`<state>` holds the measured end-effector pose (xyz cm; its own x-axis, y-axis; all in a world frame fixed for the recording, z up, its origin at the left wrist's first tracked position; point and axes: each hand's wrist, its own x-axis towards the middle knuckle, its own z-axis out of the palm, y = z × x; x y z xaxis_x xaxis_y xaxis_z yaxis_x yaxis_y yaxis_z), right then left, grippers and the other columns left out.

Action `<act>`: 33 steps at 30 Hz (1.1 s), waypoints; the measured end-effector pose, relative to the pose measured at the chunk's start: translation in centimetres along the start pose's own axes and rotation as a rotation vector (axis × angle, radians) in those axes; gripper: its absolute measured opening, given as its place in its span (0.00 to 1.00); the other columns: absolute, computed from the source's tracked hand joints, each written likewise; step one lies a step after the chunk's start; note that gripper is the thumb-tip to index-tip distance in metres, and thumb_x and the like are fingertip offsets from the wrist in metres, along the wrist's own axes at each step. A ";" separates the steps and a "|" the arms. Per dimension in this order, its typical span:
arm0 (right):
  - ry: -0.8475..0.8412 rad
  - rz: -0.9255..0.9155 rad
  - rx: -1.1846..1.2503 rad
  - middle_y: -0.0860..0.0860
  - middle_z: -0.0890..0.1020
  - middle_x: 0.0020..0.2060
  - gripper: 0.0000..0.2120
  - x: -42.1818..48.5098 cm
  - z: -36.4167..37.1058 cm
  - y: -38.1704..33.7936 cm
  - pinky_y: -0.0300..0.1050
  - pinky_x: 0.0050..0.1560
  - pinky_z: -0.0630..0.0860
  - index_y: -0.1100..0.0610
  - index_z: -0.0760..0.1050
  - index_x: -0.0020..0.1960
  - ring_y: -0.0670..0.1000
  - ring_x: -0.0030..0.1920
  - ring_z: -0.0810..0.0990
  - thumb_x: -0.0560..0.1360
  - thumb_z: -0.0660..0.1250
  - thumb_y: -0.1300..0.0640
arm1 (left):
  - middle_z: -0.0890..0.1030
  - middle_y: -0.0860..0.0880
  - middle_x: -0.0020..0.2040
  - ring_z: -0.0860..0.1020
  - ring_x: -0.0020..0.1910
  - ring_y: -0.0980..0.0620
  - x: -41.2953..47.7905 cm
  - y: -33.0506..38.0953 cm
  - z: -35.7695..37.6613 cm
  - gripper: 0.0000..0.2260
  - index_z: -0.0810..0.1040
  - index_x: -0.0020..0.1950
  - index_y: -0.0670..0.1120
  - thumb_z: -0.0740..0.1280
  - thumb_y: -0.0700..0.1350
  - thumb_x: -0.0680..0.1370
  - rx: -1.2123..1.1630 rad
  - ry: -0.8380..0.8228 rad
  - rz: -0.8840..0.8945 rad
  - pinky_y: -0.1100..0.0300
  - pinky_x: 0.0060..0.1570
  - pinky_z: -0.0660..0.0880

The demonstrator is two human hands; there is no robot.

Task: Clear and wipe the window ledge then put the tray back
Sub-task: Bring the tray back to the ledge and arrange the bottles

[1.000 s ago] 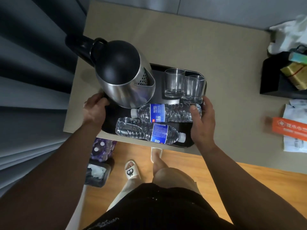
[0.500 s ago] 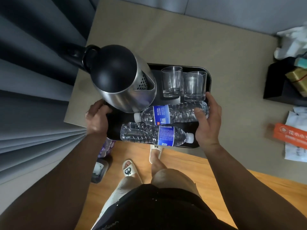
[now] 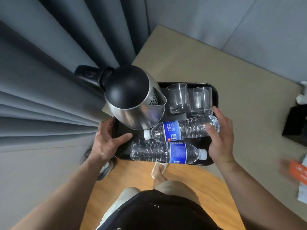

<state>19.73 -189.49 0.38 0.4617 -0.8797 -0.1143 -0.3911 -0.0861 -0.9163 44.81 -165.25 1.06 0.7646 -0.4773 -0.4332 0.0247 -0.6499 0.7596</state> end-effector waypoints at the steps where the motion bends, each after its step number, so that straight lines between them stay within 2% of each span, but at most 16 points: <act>1: -0.021 -0.019 -0.008 0.51 0.72 0.67 0.32 -0.2 0.4 -0.5 0.23 0.64 0.60 0.44 0.68 0.74 0.28 0.65 0.67 0.71 0.62 0.37 | 0.78 0.49 0.60 0.80 0.58 0.51 -0.9 -0.1 -0.8 0.38 0.75 0.65 0.55 0.82 0.63 0.59 0.005 0.009 0.010 0.55 0.57 0.79; 3: -0.066 -0.054 -0.022 0.51 0.72 0.67 0.32 -0.8 1.3 -1.7 0.24 0.65 0.59 0.44 0.68 0.74 0.29 0.66 0.66 0.71 0.62 0.37 | 0.76 0.49 0.62 0.78 0.57 0.60 -2.8 -0.5 -2.1 0.42 0.74 0.68 0.53 0.84 0.63 0.57 -0.040 0.052 0.033 0.59 0.61 0.76; 5: -0.105 -0.094 -0.029 0.51 0.72 0.67 0.32 -1.6 2.4 -2.9 0.24 0.66 0.59 0.44 0.68 0.74 0.28 0.66 0.66 0.71 0.62 0.37 | 0.74 0.50 0.61 0.76 0.53 0.72 -4.7 -1.0 -3.2 0.43 0.73 0.67 0.52 0.85 0.59 0.56 -0.069 0.129 0.067 0.75 0.57 0.71; 6: -0.122 -0.114 -0.026 0.52 0.72 0.66 0.31 -2.1 3.0 -3.5 0.24 0.66 0.59 0.43 0.68 0.73 0.28 0.65 0.66 0.71 0.62 0.38 | 0.73 0.50 0.60 0.75 0.53 0.72 -5.6 -1.6 -3.9 0.44 0.74 0.67 0.51 0.84 0.63 0.55 -0.056 0.167 0.079 0.78 0.54 0.69; 8: -0.156 -0.152 -0.022 0.51 0.72 0.65 0.29 -3.2 4.3 -4.6 0.25 0.66 0.60 0.40 0.67 0.71 0.29 0.65 0.67 0.71 0.62 0.38 | 0.73 0.50 0.59 0.75 0.54 0.64 -7.3 -3.0 -5.5 0.51 0.75 0.69 0.48 0.77 0.72 0.52 -0.038 0.226 0.067 0.71 0.58 0.69; 9: -0.179 -0.170 -0.021 0.51 0.72 0.65 0.28 -3.9 5.0 -5.2 0.25 0.67 0.60 0.39 0.67 0.71 0.30 0.66 0.67 0.71 0.62 0.38 | 0.73 0.50 0.59 0.75 0.55 0.63 -8.2 -4.1 -6.3 0.53 0.75 0.70 0.47 0.75 0.73 0.51 -0.043 0.252 0.052 0.69 0.60 0.69; 12: -0.246 -0.213 -0.019 0.49 0.72 0.65 0.27 -5.9 7.0 -6.3 0.28 0.68 0.61 0.36 0.67 0.70 0.34 0.68 0.68 0.71 0.63 0.38 | 0.71 0.51 0.59 0.72 0.53 0.74 -11.3 -6.2 -8.4 0.50 0.74 0.71 0.47 0.74 0.70 0.53 -0.093 0.332 0.042 0.81 0.54 0.66; 13: -0.268 -0.223 -0.017 0.49 0.72 0.65 0.27 -6.4 7.5 -6.6 0.29 0.69 0.61 0.36 0.67 0.70 0.36 0.69 0.68 0.71 0.63 0.38 | 0.71 0.51 0.59 0.72 0.53 0.73 -12.2 -6.9 -8.9 0.51 0.73 0.71 0.47 0.74 0.70 0.53 -0.105 0.347 0.037 0.81 0.52 0.66; 16: -0.351 -0.292 -0.018 0.49 0.74 0.65 0.30 -9.2 10.1 -7.9 0.35 0.72 0.63 0.42 0.69 0.73 0.43 0.71 0.69 0.71 0.64 0.39 | 0.70 0.53 0.58 0.73 0.58 0.59 -16.2 -9.9 -11.2 0.50 0.73 0.71 0.49 0.74 0.70 0.53 -0.142 0.435 0.001 0.76 0.52 0.67; 19: -0.444 -0.332 -0.028 0.51 0.75 0.66 0.34 -12.4 12.6 -9.1 0.42 0.71 0.65 0.47 0.71 0.75 0.44 0.70 0.71 0.71 0.64 0.39 | 0.70 0.53 0.57 0.73 0.55 0.64 -20.3 -12.9 -13.3 0.48 0.72 0.69 0.53 0.73 0.71 0.53 -0.183 0.500 -0.030 0.77 0.50 0.68; 20: -0.475 -0.337 -0.030 0.52 0.75 0.65 0.34 -13.7 13.3 -9.4 0.41 0.70 0.65 0.46 0.71 0.75 0.42 0.68 0.71 0.70 0.64 0.38 | 0.71 0.53 0.58 0.73 0.55 0.66 -21.7 -13.9 -13.9 0.47 0.71 0.68 0.54 0.73 0.71 0.53 -0.200 0.524 -0.042 0.77 0.50 0.68; 22: -0.527 -0.350 -0.053 0.53 0.75 0.63 0.34 -16.3 14.9 -10.1 0.33 0.65 0.63 0.42 0.70 0.74 0.35 0.64 0.71 0.69 0.63 0.37 | 0.71 0.52 0.58 0.74 0.55 0.63 -24.7 -15.9 -15.1 0.46 0.71 0.67 0.55 0.74 0.71 0.52 -0.229 0.584 -0.069 0.75 0.51 0.68; 24: -0.576 -0.375 -0.086 0.54 0.74 0.62 0.34 -19.0 16.4 -10.6 0.25 0.61 0.61 0.42 0.69 0.74 0.34 0.62 0.70 0.69 0.62 0.35 | 0.72 0.52 0.58 0.74 0.54 0.63 -27.7 -18.0 -16.1 0.44 0.71 0.65 0.57 0.73 0.71 0.52 -0.240 0.644 -0.096 0.74 0.50 0.67; 26: -0.636 -0.391 -0.099 0.55 0.73 0.63 0.35 -21.7 17.9 -11.0 0.22 0.60 0.60 0.42 0.69 0.74 0.35 0.62 0.70 0.68 0.62 0.34 | 0.72 0.52 0.57 0.73 0.53 0.63 -30.7 -20.1 -16.8 0.41 0.70 0.63 0.58 0.73 0.70 0.53 -0.245 0.697 -0.117 0.75 0.49 0.67; 29: -0.726 -0.414 -0.096 0.54 0.72 0.64 0.36 -26.0 20.1 -11.7 0.20 0.59 0.60 0.42 0.69 0.74 0.29 0.61 0.68 0.67 0.62 0.34 | 0.72 0.52 0.58 0.73 0.56 0.57 -35.4 -23.6 -17.7 0.41 0.70 0.63 0.58 0.74 0.69 0.53 -0.280 0.779 -0.161 0.71 0.51 0.68; 33: -0.839 -0.445 -0.098 0.53 0.72 0.65 0.37 -31.6 22.8 -12.4 0.20 0.59 0.61 0.42 0.70 0.74 0.26 0.60 0.69 0.66 0.62 0.33 | 0.72 0.54 0.57 0.74 0.56 0.64 -41.6 -28.0 -18.5 0.41 0.71 0.64 0.58 0.75 0.70 0.55 -0.319 0.869 -0.218 0.68 0.51 0.69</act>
<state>28.17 -150.00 6.57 0.9898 -0.1377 -0.0359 -0.0893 -0.4047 -0.9101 24.21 -116.23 6.75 0.9306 0.3261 -0.1664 0.3000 -0.4190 0.8570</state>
